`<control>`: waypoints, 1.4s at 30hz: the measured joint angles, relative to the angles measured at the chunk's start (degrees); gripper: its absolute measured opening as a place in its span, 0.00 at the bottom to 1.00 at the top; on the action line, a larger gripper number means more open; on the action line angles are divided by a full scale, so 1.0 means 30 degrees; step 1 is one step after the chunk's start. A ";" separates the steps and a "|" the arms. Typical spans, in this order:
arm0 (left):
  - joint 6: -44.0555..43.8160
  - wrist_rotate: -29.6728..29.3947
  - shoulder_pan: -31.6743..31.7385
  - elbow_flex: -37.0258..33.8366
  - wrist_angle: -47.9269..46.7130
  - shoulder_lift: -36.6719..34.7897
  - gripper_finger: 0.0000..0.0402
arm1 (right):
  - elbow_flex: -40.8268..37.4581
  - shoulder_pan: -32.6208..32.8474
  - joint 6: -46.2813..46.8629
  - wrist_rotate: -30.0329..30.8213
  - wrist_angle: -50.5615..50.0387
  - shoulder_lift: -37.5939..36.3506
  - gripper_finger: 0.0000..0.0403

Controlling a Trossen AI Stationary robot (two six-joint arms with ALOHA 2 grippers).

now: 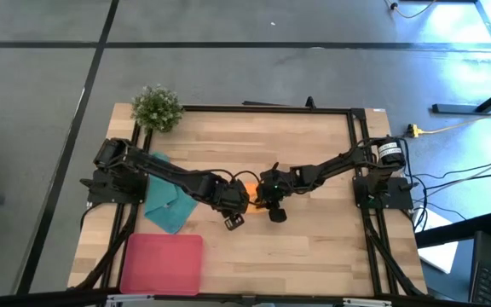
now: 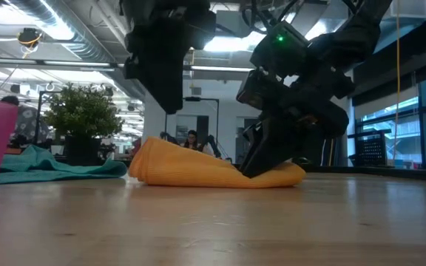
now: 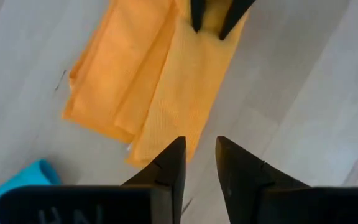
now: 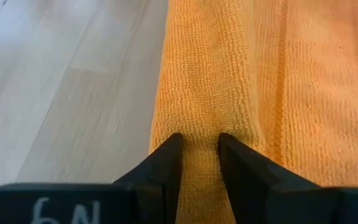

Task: Roll microfiber towels into tight, uniform cylinder then place into a basket
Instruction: Roll the yellow microfiber cloth

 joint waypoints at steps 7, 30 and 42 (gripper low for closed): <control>0.0228 0.0203 0.0173 -0.0932 0.1895 0.1342 0.19 | -0.0013 0.0007 0.0008 0.0000 0.0153 0.0000 0.28; 0.0097 0.0131 0.0561 -0.0986 0.2121 0.3870 0.20 | -0.0020 0.0000 0.0442 -0.0128 0.0181 0.0000 0.28; 0.0095 0.0115 0.0561 -0.1015 0.2137 0.3917 0.20 | 0.0437 -0.0031 0.0519 -0.0053 -0.0727 -0.0045 0.28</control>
